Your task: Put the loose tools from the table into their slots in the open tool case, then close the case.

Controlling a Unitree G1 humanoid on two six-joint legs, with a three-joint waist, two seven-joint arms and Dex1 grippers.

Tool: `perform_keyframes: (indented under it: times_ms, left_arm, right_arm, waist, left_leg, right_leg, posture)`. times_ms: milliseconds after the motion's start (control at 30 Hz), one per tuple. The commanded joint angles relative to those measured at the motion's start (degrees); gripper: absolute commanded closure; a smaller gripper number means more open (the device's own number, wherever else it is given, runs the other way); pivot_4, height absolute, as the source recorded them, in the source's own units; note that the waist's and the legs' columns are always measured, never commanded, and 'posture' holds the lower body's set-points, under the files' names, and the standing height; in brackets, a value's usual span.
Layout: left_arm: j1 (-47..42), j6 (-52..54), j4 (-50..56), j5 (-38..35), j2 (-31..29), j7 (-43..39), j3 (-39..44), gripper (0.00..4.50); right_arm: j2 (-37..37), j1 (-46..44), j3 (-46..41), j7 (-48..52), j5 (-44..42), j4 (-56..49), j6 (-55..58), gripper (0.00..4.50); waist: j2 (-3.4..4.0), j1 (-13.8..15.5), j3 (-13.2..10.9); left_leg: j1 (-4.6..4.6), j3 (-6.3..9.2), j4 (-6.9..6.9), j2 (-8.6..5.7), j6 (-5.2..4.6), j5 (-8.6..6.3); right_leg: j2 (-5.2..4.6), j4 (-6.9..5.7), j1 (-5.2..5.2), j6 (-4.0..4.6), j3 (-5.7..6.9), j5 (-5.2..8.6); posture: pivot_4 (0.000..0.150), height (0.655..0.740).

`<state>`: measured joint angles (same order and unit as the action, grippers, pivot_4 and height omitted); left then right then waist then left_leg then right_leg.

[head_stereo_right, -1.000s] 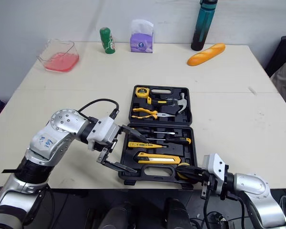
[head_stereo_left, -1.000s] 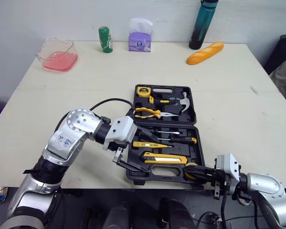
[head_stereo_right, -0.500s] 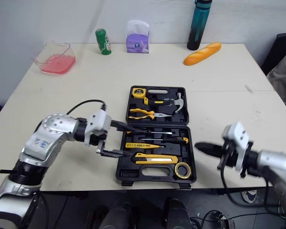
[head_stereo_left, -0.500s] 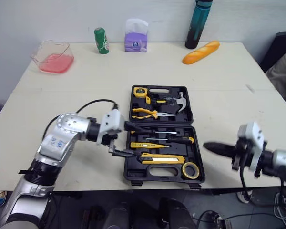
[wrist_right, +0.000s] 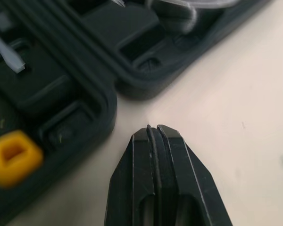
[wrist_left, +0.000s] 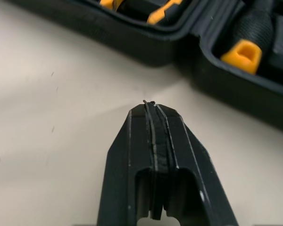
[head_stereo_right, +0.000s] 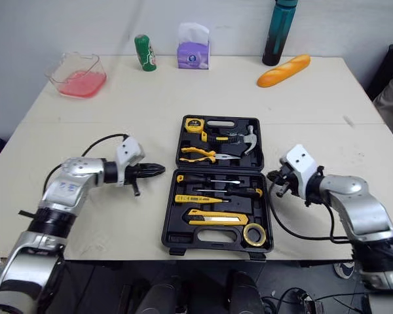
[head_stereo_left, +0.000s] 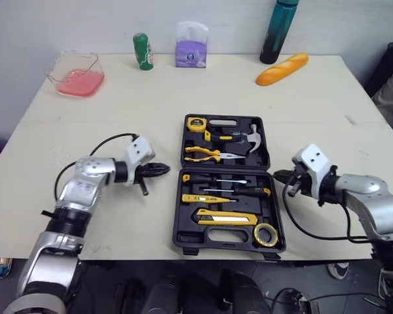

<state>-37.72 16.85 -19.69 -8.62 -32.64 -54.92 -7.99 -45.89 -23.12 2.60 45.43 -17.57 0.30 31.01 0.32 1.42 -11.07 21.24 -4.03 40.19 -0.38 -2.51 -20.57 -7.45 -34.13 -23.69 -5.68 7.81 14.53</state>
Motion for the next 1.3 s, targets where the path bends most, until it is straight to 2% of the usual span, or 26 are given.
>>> perform_keyframes:
  times_ms: [33, 233, 567, 800, 867, 933, 1000, 1033, 1100, 1267, 1300]
  left_arm:
    - [-2.12, -2.68, -2.18, 1.3, 1.77, -0.32, -0.97, 4.42]
    - [-3.89, -2.99, -3.27, 2.42, 4.89, -1.47, -2.83, 4.42]
    - [-1.71, 1.82, 3.44, 1.39, 7.22, -2.75, -3.71, 4.42]
    - [-1.24, 2.23, 3.78, 1.78, 6.86, -2.64, -3.64, 4.42]
    - [-0.64, 2.64, 2.95, 1.93, 5.03, -2.38, -2.3, 4.42]
    - [0.48, 2.94, 2.07, 1.99, 2.52, -2.42, -0.71, 4.42]
    - [1.2, 4.96, 1.6, 0.65, 0.1, -3.11, 1.54, 3.82]
    - [0.83, 7.68, 1.53, -0.9, -0.85, -3.3, 3.17, 3.51]
    - [-0.28, 13.18, 2.08, -3.6, -2.02, -3.07, 5.57, 2.6]
    - [-8.59, 37.97, 2.07, -8.61, -1.61, 2.11, 9.15, 0.15]
    - [-10.42, 41.85, 1.63, -9.09, -0.91, 3.37, 9.3, 0.0]
  right_arm:
    - [1.52, -2.78, 1.28, 0.53, 2.47, 1.45, -2.3, 4.5]
    - [3.37, -4.08, 2.07, 2.58, 3.4, 1.5, -3.13, 4.5]
    - [3.81, -1.33, 1.21, 4.84, 2.48, -3.03, -0.97, 4.5]
    - [3.04, -0.55, 0.82, 4.31, 4.31, -3.2, -1.48, 4.5]
    - [-0.01, 0.34, 2.65, 3.87, 9.72, -1.43, -5.82, 4.5]
    - [-1.91, 1.26, 1.81, 4.51, 10.31, -1.09, -6.15, 4.5]
    - [-2.12, 1.12, -2.76, 5.78, 4.72, -2.61, 0.09, 4.5]
    - [-2.85, 1.16, -4.71, 6.58, 2.76, -3.49, 2.33, 4.18]
    - [-4.26, 1.42, -7.12, 7.39, 1.09, -4.83, 4.64, 3.47]
    - [-4.39, -1.8, -12.53, 5.67, -5.53, -6.4, 16.8, 0.87]
    - [-3.76, -3.59, -13.06, 4.81, -7.06, -6.1, 20.48, 0.35]
  waist:
    - [0.0, -0.05, 0.0]
    - [0.0, -0.13, 0.0]
    - [0.0, -0.02, 0.0]
    - [0.0, 0.0, 0.0]
    - [0.0, 0.04, 0.0]
    - [0.0, 0.05, 0.0]
    - [0.0, -0.07, 0.0]
    - [0.0, -0.07, 0.0]
    - [0.01, -0.18, -0.01]
    - [0.0, 0.13, -0.01]
    - [0.0, 0.19, -0.01]
  left_leg:
    - [-0.01, -0.05, -0.02, 0.01, 0.0, 0.0]
    - [-0.06, -0.17, -0.01, 0.0, -0.05, 0.03]
    - [-0.04, -0.15, -0.01, 0.01, -0.05, 0.03]
    - [-0.04, -0.14, -0.01, 0.0, -0.05, 0.03]
    - [-0.05, -0.14, -0.01, -0.01, -0.05, 0.03]
    - [-0.05, -0.14, -0.01, -0.04, -0.05, 0.03]
    - [-0.06, -0.13, -0.01, -0.03, -0.05, 0.02]
    - [-0.05, -0.12, -0.01, 0.0, -0.05, 0.02]
    - [-0.07, -0.13, 0.0, 0.02, -0.04, 0.03]
    - [-0.03, -0.07, 0.06, 0.01, -0.05, 0.04]
    - [-0.01, -0.02, 0.09, -0.01, -0.06, 0.04]
  right_leg:
    - [0.03, 0.01, -0.01, 0.0, 0.1, 0.0]
    - [0.02, -0.01, -0.01, -0.08, 0.11, -0.04]
    - [0.02, 0.01, -0.01, -0.07, 0.12, -0.04]
    - [0.02, 0.02, -0.01, -0.07, 0.11, -0.04]
    - [0.01, 0.02, 0.0, -0.08, 0.11, -0.04]
    - [-0.01, 0.01, 0.0, -0.08, 0.1, -0.04]
    - [0.0, 0.03, 0.01, -0.08, 0.09, -0.04]
    - [0.01, 0.02, 0.0, -0.07, 0.09, -0.04]
    - [0.02, -0.02, -0.01, -0.07, 0.09, -0.04]
    - [0.01, -0.05, 0.01, -0.08, 0.04, -0.05]
    - [0.0, -0.05, 0.02, -0.08, 0.01, -0.05]
  posture:
    - [0.15, 0.7348]
    - [0.15, 0.7348]
    - [0.15, 0.7348]
    - [0.15, 0.7348]
    - [0.15, 0.7348]
    - [0.15, 0.7348]
    - [0.15, 0.7348]
    - [0.15, 0.7348]
    - [0.15, 0.7348]
    - [0.15, 0.7348]
    - [0.15, 0.7348]
